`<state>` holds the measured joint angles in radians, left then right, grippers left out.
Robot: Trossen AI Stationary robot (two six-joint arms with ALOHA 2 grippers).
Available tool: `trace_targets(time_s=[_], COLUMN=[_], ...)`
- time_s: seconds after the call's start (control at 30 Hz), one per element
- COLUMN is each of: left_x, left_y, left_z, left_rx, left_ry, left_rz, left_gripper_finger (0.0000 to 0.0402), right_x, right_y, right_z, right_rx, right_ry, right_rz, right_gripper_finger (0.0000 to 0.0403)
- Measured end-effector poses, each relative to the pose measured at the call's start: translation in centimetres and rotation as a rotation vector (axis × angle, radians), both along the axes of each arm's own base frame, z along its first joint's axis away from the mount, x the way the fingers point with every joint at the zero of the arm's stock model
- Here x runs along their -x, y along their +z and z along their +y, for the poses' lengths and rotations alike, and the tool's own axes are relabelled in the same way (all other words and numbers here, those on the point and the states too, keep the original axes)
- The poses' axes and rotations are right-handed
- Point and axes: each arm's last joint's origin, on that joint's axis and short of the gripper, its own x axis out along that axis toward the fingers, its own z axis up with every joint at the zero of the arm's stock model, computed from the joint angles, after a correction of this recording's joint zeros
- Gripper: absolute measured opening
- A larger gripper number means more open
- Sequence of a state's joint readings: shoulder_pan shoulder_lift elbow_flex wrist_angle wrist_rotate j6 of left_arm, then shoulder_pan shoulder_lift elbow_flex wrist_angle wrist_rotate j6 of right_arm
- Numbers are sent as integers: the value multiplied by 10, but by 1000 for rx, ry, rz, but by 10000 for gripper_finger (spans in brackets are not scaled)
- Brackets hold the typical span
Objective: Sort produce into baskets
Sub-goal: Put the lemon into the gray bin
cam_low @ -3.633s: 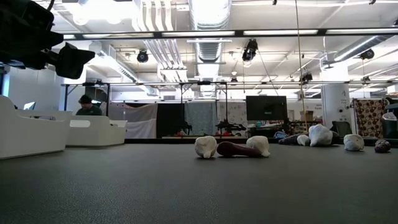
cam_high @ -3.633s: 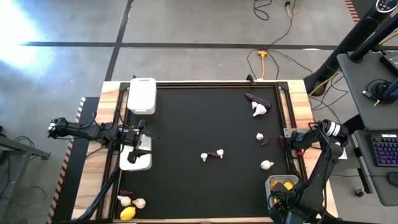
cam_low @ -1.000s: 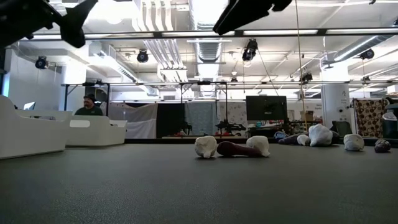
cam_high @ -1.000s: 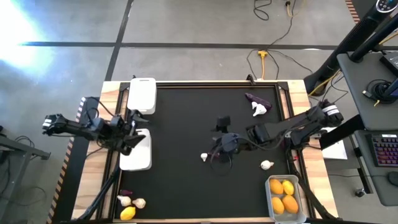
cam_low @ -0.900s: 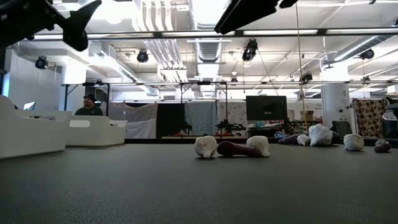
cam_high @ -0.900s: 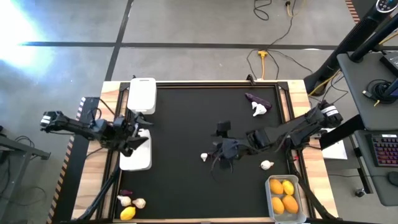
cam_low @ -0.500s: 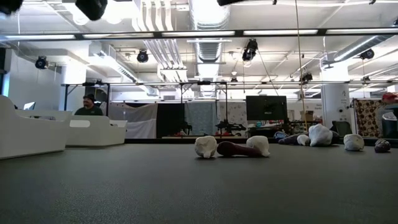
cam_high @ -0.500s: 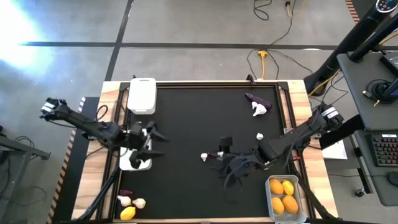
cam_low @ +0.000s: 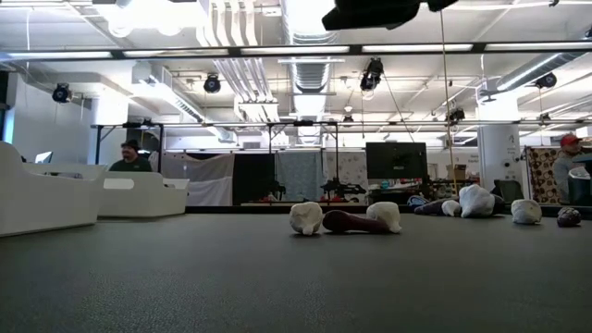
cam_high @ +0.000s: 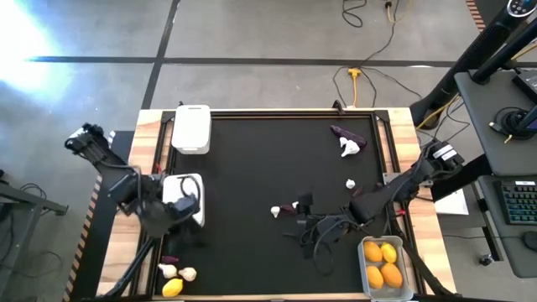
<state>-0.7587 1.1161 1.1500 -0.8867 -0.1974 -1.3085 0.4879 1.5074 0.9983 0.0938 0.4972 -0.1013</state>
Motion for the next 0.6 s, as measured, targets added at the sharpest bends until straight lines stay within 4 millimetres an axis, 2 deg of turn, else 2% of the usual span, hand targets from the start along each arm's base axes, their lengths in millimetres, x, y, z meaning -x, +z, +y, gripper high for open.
trace_targets(time_s=[0.13, 0.27, 0.6], left_x=[11, 13, -6], left_y=[5, 4, -36], left_z=[-12, -28, -71], left_rx=[-47, -85, -4], left_ry=[139, 184, 168], left_rz=[251, 410, 827], left_gripper_finger=[280, 280, 280], right_x=[-2, -3, -2], right_y=[-1, -1, -4], right_z=[-5, -7, -7], right_rx=[4, 23, 60], right_ry=[-17, -13, 3], right_rz=[4, 7, 22], right_gripper_finger=[270, 270, 270])
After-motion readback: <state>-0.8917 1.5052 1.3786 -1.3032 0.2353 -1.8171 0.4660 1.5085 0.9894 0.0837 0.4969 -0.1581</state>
